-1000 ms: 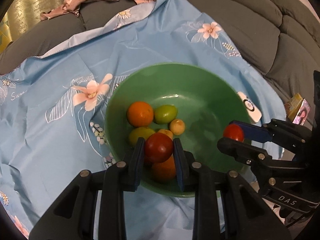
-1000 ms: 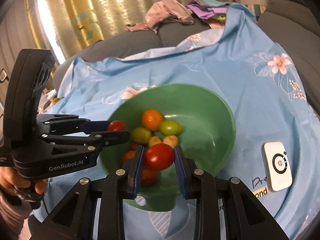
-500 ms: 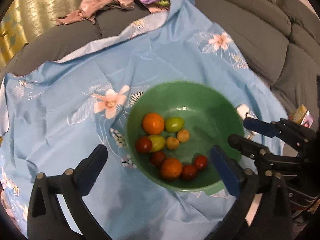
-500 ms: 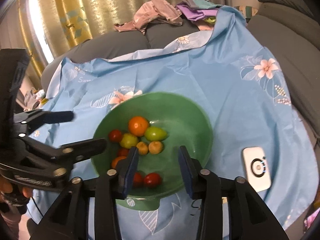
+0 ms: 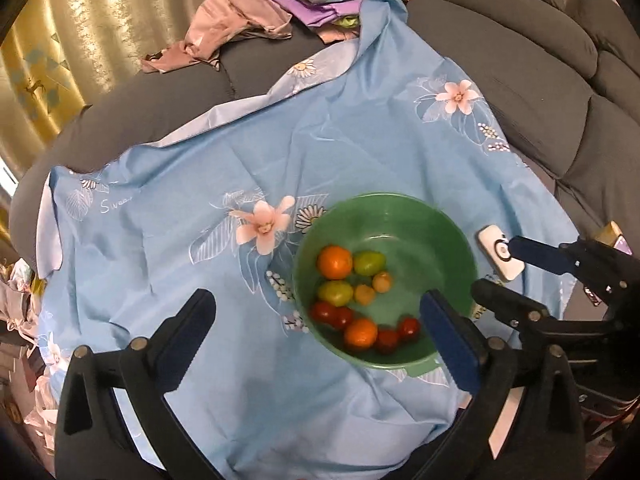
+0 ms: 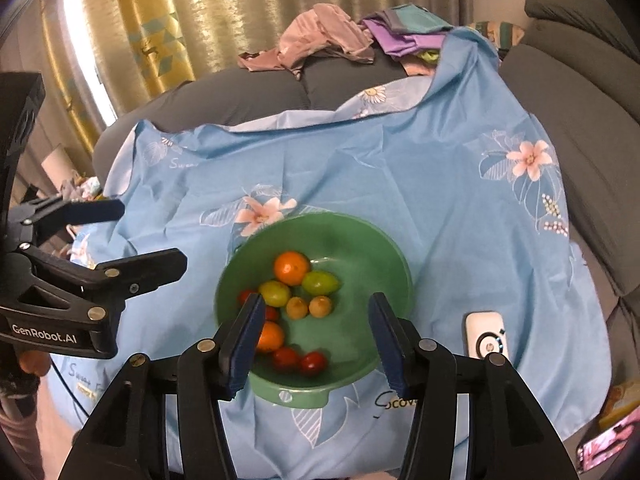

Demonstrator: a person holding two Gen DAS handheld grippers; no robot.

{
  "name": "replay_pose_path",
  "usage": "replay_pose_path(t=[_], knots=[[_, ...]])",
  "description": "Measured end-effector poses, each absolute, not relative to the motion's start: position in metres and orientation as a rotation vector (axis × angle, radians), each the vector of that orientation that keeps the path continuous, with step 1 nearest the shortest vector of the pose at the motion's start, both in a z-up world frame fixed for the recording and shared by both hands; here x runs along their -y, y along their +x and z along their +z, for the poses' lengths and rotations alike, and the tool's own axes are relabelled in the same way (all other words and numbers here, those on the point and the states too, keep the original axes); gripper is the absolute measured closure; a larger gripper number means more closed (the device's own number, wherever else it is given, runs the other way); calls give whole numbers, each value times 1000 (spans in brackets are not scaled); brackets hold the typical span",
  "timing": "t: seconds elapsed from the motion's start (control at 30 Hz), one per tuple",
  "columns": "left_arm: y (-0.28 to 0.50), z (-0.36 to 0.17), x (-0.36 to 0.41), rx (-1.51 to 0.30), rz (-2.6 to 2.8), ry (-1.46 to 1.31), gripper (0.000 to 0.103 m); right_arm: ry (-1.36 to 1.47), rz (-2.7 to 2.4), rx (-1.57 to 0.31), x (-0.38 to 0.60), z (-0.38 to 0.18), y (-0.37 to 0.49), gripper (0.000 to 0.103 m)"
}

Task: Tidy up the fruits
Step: 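Hold the green bowl with the left gripper and withdraw the right gripper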

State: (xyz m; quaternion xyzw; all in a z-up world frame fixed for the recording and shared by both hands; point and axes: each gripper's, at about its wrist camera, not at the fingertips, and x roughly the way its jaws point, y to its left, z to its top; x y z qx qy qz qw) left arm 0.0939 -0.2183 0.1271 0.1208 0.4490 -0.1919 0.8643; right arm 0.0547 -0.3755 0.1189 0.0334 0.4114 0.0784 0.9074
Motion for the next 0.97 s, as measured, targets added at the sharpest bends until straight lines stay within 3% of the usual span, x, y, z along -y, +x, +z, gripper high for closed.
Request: replay_pose_path(t=[0.97], knots=[[99,123,219,-919,-296,282,1,61,154,-850,372,126,55,49]])
